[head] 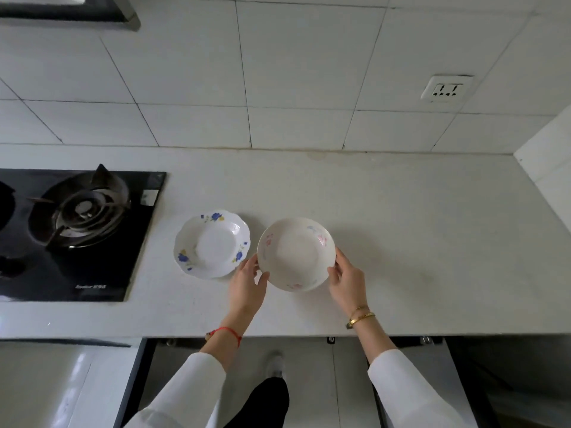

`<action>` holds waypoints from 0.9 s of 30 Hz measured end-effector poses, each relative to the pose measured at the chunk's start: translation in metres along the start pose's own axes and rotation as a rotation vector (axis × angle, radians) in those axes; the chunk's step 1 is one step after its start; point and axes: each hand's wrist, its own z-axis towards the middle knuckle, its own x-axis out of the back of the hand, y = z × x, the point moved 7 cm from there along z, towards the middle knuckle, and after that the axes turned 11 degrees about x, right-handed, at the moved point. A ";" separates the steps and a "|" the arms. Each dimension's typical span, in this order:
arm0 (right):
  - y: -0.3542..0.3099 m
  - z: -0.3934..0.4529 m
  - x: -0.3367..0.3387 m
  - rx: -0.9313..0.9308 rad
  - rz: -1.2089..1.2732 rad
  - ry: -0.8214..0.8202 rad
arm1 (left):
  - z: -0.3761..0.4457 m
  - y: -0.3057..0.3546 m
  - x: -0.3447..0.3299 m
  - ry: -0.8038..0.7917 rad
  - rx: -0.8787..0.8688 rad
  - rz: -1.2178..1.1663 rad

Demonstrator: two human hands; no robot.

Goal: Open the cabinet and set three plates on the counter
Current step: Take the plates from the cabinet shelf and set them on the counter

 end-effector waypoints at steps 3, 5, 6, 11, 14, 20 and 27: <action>0.011 0.015 -0.008 -0.025 -0.012 -0.014 | 0.018 0.002 -0.006 0.016 0.015 0.065; 0.018 0.024 -0.013 -0.038 -0.025 -0.025 | 0.029 0.002 -0.008 0.022 0.032 0.099; 0.021 0.028 -0.015 -0.044 -0.034 -0.030 | 0.034 0.003 -0.010 0.021 0.036 0.115; 0.028 0.042 -0.020 -0.069 -0.054 -0.044 | 0.051 0.007 -0.016 0.005 0.044 0.172; 0.032 0.044 -0.024 -0.088 -0.063 -0.069 | 0.056 0.005 -0.021 -0.009 0.057 0.226; 0.041 0.043 -0.028 -0.143 -0.079 -0.101 | 0.055 -0.002 -0.028 -0.028 0.078 0.287; 0.048 0.038 -0.033 -0.172 -0.108 -0.146 | 0.054 -0.005 -0.030 -0.019 0.064 0.315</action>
